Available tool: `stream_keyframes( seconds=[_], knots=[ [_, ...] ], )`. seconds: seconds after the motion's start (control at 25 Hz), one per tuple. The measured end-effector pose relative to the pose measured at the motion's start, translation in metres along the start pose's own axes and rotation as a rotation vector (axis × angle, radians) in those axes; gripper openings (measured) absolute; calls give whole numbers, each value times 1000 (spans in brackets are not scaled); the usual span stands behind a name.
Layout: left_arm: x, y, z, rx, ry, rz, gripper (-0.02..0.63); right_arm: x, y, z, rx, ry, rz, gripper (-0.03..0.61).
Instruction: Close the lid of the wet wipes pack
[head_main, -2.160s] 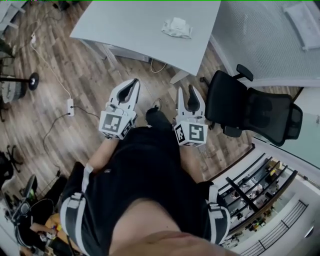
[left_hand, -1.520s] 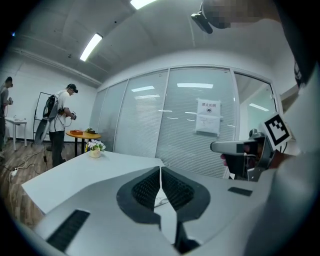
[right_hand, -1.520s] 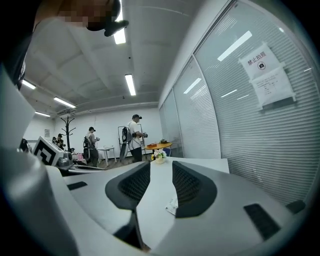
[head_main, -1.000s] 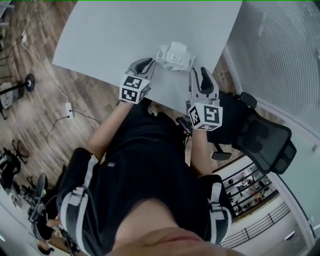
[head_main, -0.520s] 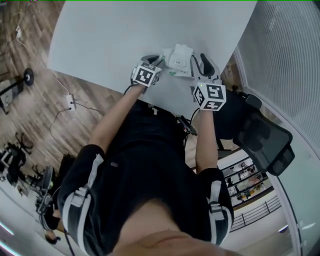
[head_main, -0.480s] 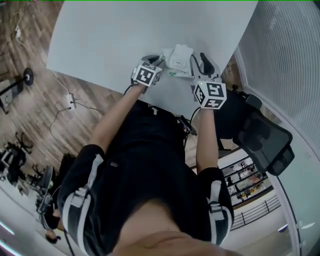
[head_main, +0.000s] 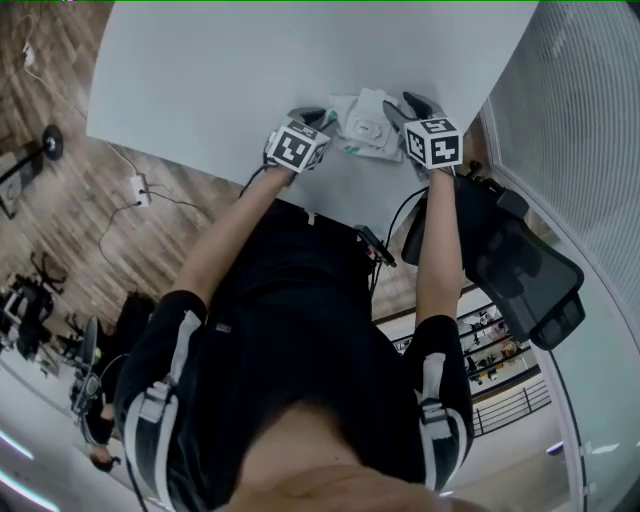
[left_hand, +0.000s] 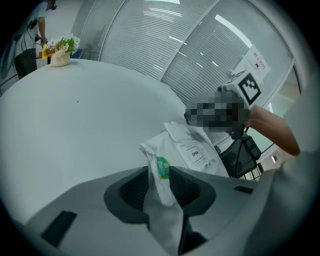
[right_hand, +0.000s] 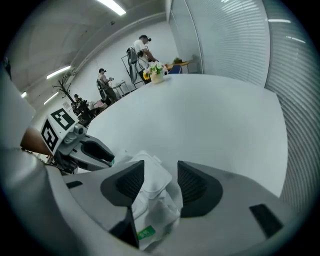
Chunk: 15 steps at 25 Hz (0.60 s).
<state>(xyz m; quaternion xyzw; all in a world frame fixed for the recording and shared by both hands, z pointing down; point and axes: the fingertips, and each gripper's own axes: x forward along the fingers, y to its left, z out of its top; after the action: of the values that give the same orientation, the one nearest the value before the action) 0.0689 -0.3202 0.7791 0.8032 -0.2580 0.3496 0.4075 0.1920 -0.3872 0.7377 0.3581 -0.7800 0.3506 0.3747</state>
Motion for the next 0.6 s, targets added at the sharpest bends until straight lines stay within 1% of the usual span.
stream_keyframes(
  seconds=[0.12,0.24,0.32,0.48,0.6],
  knots=[
    [-3,-5,5,28,-9,14,124,16,-8,-14,18,85,48,229],
    [-3,-5,5,29,-12,17,124,24,-3,-21,49,115,119,217],
    [-3,-4,5,22,-13,9,124,23,2,-19,57,109,149,198],
    [-5,-4,4,16,-21,9,124,2,14,-8,32,65,178,196],
    [-5,-4,2,12,-28,21,124,-18,30,-7,19,34,226,187]
  ],
)
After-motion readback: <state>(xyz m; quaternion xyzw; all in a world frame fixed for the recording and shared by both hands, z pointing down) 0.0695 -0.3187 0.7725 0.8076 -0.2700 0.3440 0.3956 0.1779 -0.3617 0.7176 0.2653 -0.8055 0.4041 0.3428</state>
